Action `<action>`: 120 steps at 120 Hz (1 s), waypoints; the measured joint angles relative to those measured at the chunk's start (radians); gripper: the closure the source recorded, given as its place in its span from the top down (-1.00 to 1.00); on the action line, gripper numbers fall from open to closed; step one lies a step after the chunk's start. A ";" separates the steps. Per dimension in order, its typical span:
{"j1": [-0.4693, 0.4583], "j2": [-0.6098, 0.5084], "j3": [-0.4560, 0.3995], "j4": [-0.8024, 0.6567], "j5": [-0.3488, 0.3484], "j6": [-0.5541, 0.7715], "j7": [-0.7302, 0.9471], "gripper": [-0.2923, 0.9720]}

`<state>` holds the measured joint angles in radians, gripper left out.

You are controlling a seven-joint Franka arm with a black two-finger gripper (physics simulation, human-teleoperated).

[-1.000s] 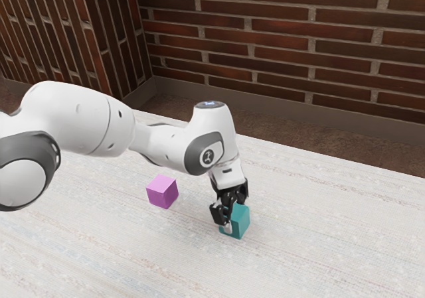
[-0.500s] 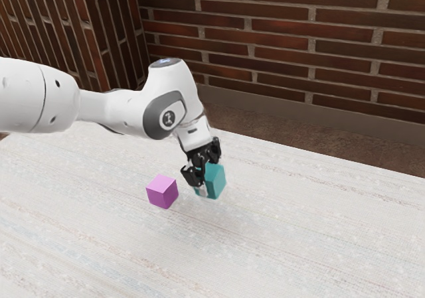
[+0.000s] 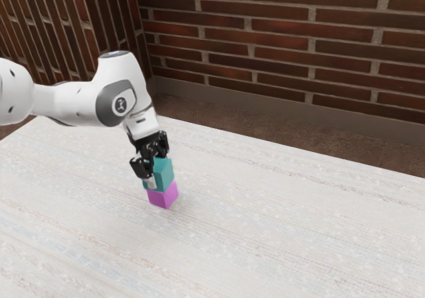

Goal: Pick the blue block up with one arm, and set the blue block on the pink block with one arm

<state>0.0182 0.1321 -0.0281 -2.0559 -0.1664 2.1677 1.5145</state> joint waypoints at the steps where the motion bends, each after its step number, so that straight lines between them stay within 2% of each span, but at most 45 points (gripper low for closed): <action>1: 0.002 0.001 0.000 0.000 0.001 -0.001 0.002 -0.07; 40: 0.038 0.057 0.002 0.051 0.011 -0.014 0.100 -0.07; 76: 0.057 0.100 0.003 0.111 0.060 -0.018 0.177 -0.07; 120: 0.065 0.185 -0.001 0.183 0.053 -0.024 0.234 -0.07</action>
<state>0.0828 0.3176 -0.0290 -1.8730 -0.1139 2.1438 1.7486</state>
